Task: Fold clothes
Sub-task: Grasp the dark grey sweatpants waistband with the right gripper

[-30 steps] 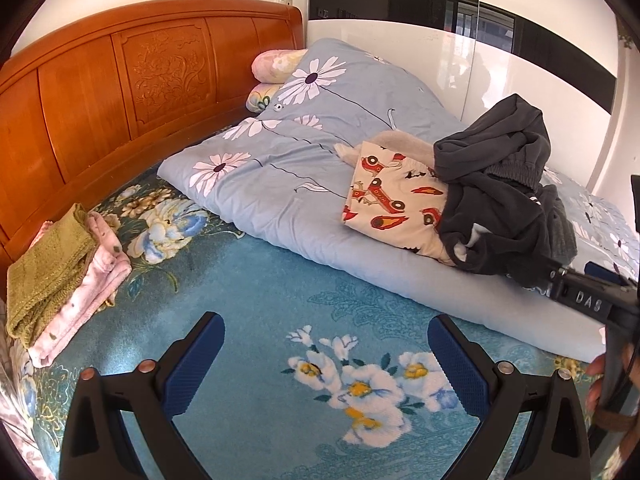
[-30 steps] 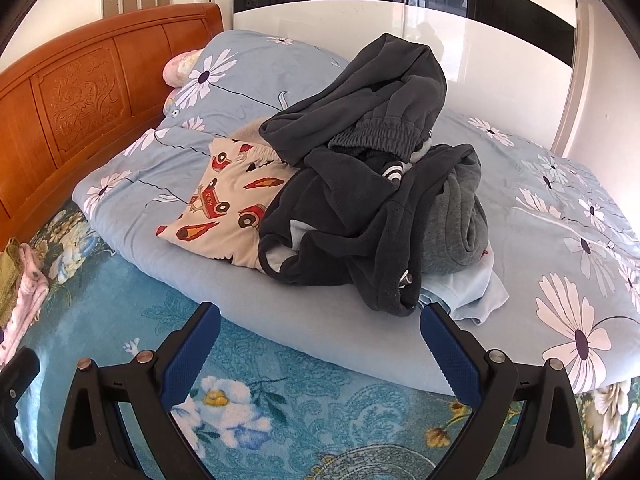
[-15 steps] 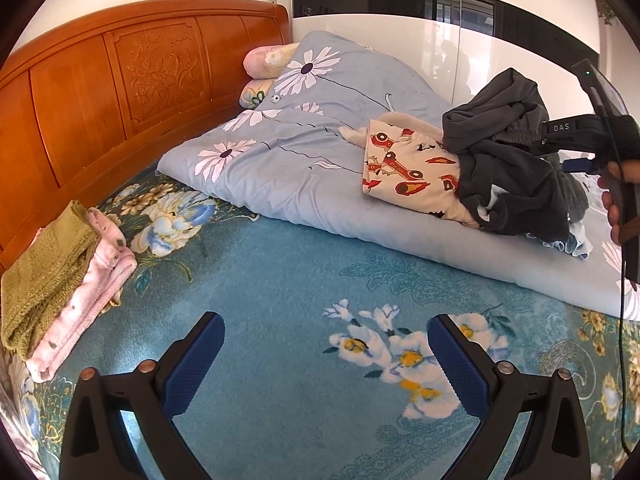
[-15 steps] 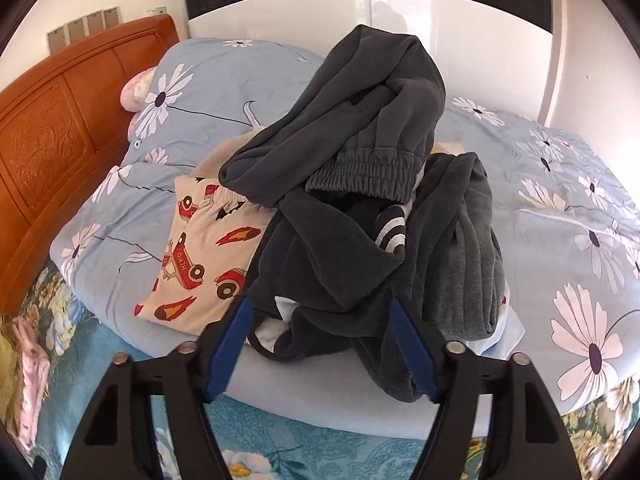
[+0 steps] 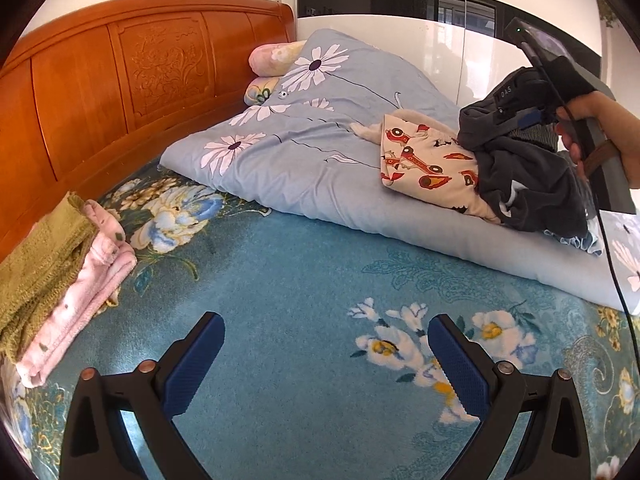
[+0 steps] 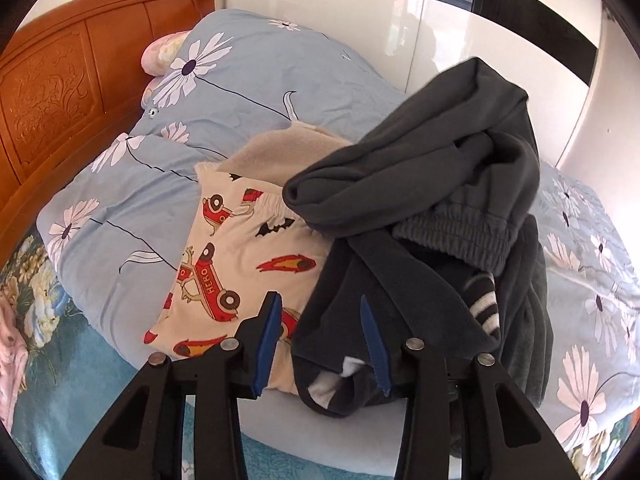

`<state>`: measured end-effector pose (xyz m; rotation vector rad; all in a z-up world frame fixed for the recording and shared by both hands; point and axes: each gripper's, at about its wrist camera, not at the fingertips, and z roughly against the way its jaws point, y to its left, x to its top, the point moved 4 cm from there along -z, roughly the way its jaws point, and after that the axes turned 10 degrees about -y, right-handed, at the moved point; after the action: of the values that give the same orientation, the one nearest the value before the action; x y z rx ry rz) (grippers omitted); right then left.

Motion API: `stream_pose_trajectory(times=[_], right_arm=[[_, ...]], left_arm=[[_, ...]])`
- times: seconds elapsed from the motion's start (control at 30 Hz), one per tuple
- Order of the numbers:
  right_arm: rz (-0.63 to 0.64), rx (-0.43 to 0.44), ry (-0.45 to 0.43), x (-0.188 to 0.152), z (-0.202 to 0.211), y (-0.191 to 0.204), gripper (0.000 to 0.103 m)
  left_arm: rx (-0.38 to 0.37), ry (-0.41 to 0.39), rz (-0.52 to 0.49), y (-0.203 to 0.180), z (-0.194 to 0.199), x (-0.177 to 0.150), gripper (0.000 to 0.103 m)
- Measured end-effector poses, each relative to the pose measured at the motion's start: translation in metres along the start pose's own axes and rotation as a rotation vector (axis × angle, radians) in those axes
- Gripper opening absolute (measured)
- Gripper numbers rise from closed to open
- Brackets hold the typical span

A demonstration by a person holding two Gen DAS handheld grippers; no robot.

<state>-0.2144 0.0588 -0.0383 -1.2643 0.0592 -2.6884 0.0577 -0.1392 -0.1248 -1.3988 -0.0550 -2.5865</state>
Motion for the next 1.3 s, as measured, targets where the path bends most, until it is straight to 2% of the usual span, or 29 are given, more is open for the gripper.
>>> stream_pose_trajectory(times=[0.07,0.3,0.5,0.63,0.77,1.0,1.13,1.3], right_arm=[[0.018,-0.023,0.008,0.011,-0.010,0.009,0.038],[0.086,-0.131,0.037,0.033,-0.046,0.028,0.038],[0.147,-0.179,0.047,0.045,-0.070,0.041,0.038],[0.168,-0.193,0.054,0.052,-0.084,0.049,0.038],[0.129,-0.200,0.051,0.060,-0.094,0.052,0.038],[-0.057,-0.144,0.055,0.073,-0.105,0.042,0.038],[-0.178,-0.080,0.057,0.072,-0.103,0.030,0.038],[-0.206,-0.041,0.046,0.076,-0.095,0.028,0.038]], left_arm=[[-0.018,0.007,0.044,0.005,-0.005,-0.001,0.103],[-0.043,0.042,0.169,0.024,-0.023,-0.006,0.103],[-0.048,0.071,0.260,0.032,-0.036,-0.013,0.103],[-0.065,0.073,0.257,0.029,-0.038,-0.015,0.103],[-0.083,0.084,0.276,0.030,-0.041,-0.016,0.103],[-0.076,0.124,0.389,0.046,-0.053,-0.025,0.103],[-0.087,0.143,0.392,0.044,-0.058,-0.028,0.103],[-0.097,0.159,0.383,0.040,-0.063,-0.030,0.103]])
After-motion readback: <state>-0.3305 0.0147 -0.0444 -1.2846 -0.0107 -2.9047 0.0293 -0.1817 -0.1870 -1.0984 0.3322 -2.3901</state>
